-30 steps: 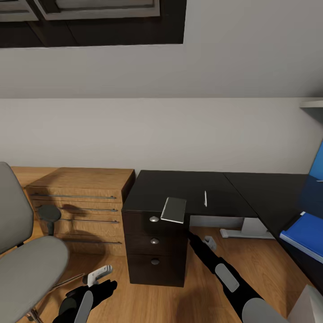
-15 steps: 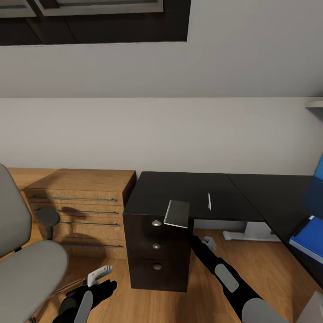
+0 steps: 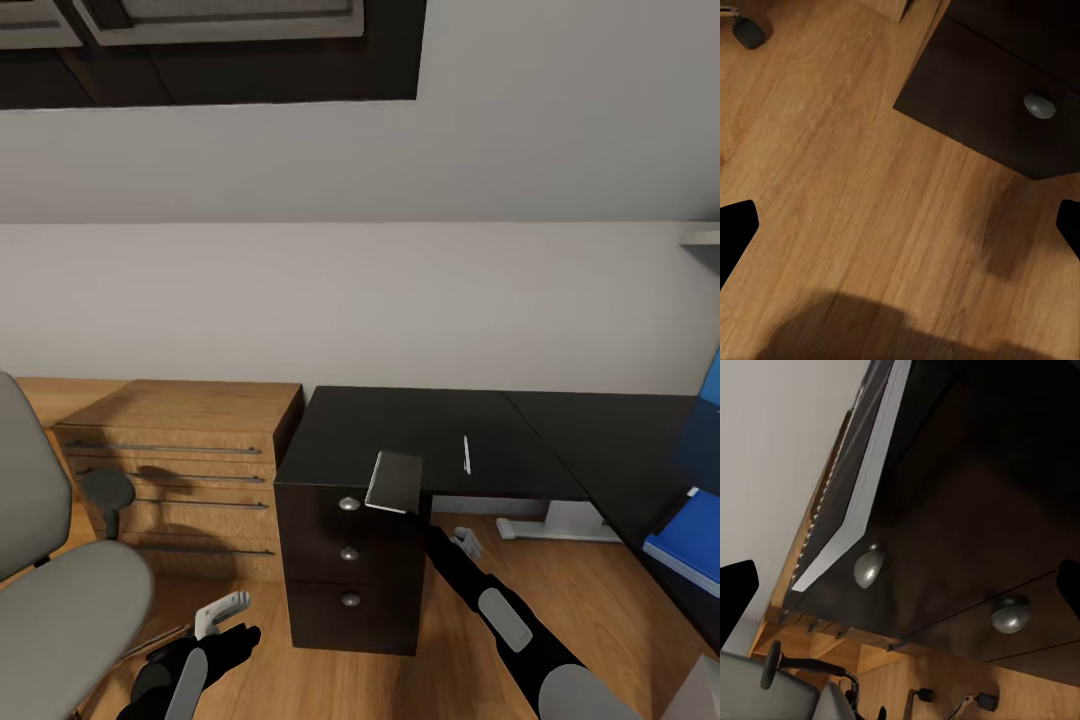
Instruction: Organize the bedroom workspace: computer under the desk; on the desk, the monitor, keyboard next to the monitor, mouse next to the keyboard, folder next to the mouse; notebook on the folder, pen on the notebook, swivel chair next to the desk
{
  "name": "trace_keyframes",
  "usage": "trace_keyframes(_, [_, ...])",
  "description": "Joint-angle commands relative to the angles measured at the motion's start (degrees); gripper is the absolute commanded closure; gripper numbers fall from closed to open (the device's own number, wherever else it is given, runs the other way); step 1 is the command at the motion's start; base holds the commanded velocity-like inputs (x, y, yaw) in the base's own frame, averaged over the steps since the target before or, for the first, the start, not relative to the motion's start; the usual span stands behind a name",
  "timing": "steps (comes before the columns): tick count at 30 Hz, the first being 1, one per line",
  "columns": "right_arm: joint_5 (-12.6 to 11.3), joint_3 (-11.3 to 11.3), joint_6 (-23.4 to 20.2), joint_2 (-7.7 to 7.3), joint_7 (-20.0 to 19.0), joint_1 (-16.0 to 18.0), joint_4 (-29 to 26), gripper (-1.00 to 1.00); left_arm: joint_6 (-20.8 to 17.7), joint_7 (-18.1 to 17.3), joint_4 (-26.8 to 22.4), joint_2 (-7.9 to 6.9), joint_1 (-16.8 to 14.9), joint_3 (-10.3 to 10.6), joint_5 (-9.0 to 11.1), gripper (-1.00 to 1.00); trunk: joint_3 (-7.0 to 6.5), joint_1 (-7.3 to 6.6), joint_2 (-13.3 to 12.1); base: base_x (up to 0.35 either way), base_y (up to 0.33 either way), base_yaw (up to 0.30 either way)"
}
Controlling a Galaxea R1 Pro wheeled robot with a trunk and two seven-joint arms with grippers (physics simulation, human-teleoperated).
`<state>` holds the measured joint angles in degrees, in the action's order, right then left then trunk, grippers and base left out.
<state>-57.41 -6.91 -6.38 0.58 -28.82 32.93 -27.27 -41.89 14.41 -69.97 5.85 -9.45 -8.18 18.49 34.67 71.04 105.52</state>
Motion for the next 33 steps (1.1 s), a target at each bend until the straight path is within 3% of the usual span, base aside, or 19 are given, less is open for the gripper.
trace_keyframes(1, [-0.6, -0.1, -0.3, -0.03, -0.1, 0.0, 0.0, -1.00, -0.2, 0.4, -0.1, 0.04, 0.0, -0.1, 0.6, -1.00, 0.06, -0.01, 0.0, 0.000, 0.000, 0.000])
trace_keyframes(7, [-0.6, -0.1, -0.3, -0.05, -0.1, 0.0, -0.1, -1.00, -0.2, 0.4, -0.1, 0.09, 0.0, -0.1, 0.7, -1.00, 0.06, -0.01, 0.0, 0.000, 0.000, 0.000])
trace_keyframes(21, [-0.6, -0.1, -0.3, -0.05, -0.1, 0.0, -0.1, -1.00, -0.2, 0.4, -0.1, 0.13, 0.0, -0.1, 0.7, -1.00, -2.10, -2.65, -4.8, 0.000, 0.000, 0.000])
trace_keyframes(33, [-0.6, -0.1, -0.3, -0.05, -0.2, 0.0, -0.1, -1.00, -0.2, 0.4, -0.1, 0.13, 0.0, -0.1, 0.6, -1.00, -2.64, -3.31, -6.0, 0.000, 0.000, 0.000])
